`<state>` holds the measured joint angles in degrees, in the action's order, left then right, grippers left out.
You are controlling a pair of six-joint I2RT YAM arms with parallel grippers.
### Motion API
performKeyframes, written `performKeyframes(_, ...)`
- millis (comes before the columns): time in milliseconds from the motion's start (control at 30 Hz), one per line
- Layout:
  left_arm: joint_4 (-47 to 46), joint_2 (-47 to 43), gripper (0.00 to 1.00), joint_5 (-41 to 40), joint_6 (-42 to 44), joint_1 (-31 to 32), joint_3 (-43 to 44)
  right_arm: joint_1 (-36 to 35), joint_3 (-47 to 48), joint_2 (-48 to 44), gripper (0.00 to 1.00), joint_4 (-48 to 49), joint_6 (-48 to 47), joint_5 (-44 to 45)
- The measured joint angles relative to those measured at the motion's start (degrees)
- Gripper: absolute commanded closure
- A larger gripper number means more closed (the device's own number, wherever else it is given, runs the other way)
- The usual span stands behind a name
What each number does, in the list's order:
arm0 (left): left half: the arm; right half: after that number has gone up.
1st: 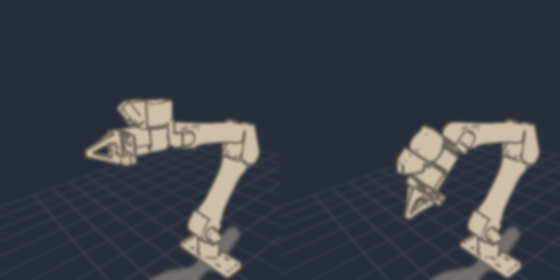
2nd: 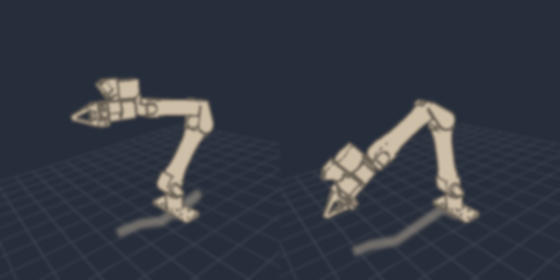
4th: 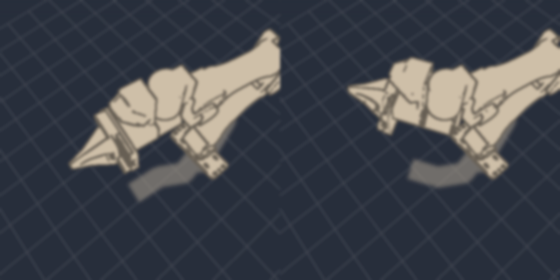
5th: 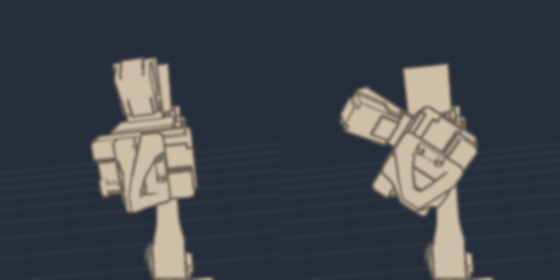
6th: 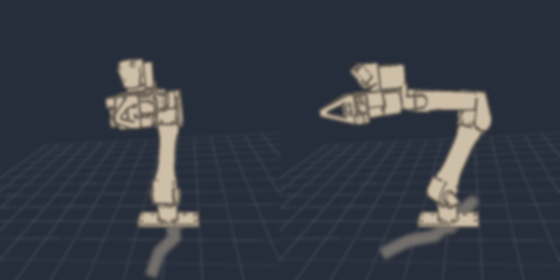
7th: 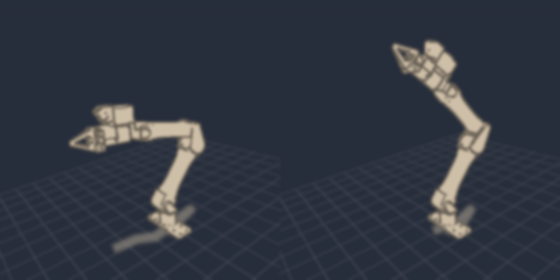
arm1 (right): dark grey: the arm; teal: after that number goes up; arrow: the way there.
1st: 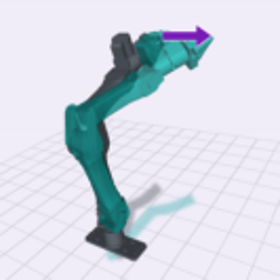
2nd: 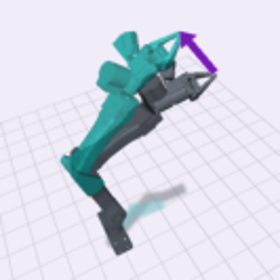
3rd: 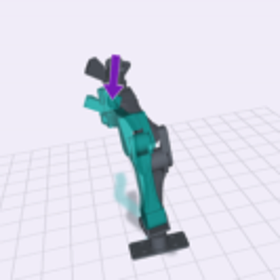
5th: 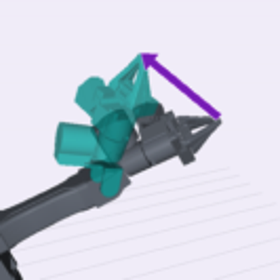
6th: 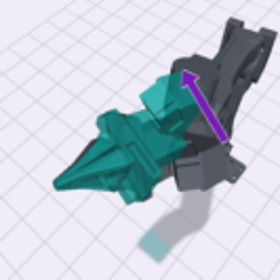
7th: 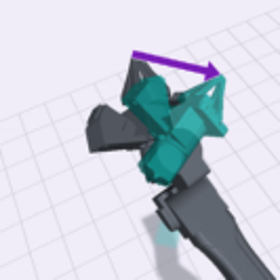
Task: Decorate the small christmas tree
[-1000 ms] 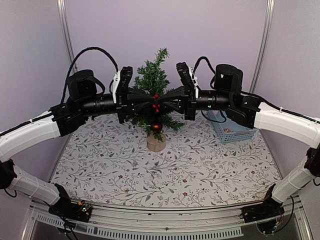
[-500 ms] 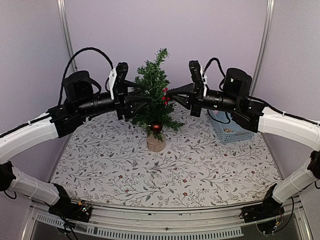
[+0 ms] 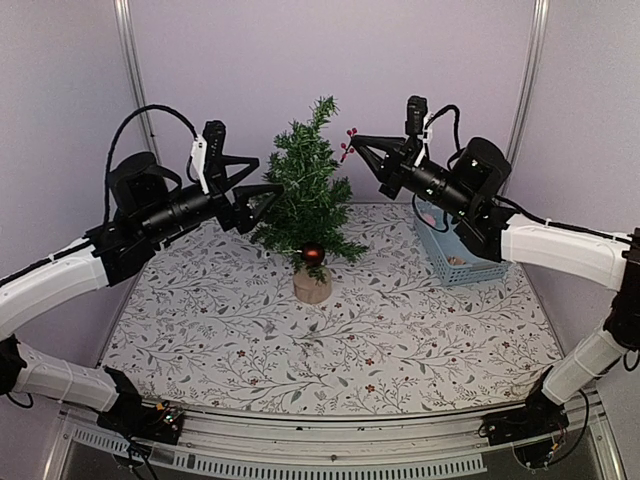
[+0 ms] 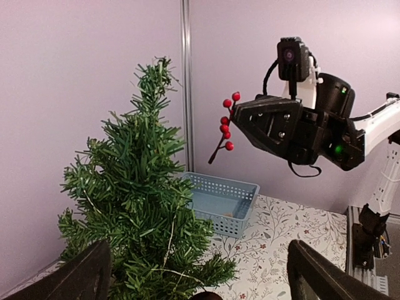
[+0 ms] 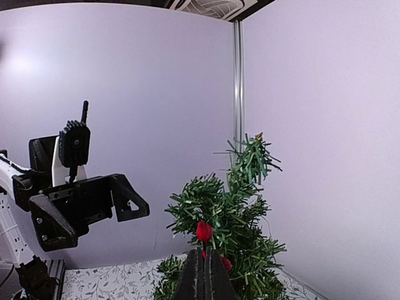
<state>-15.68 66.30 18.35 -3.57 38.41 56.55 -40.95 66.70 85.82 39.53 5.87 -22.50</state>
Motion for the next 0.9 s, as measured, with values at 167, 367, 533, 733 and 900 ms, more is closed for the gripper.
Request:
performKeyframes(167,-0.31,-0.35,0.01,-1.05,-0.79,-0.24,-0.79,0.20,3.52,6.05,1.00,4.42,2.03,1.60)
performKeyframes(367,-0.37,-1.05,0.01,-1.31,-0.98,-0.63,-1.25,0.42,7.82,12.61,1.00,7.78,4.61,1.81)
performKeyframes(533,-0.87,-1.81,0.00,-1.31,-0.96,-0.94,-1.62,0.94,8.92,16.28,1.00,9.42,6.01,2.08)
performKeyframes(733,-1.16,-2.01,0.01,-1.31,-0.96,-1.38,-2.19,1.27,8.92,18.56,1.00,10.05,7.04,2.19)
performKeyframes(900,-1.22,-2.01,0.01,-1.31,-0.96,-1.60,-2.19,1.27,8.92,19.82,1.00,10.27,8.17,0.94)
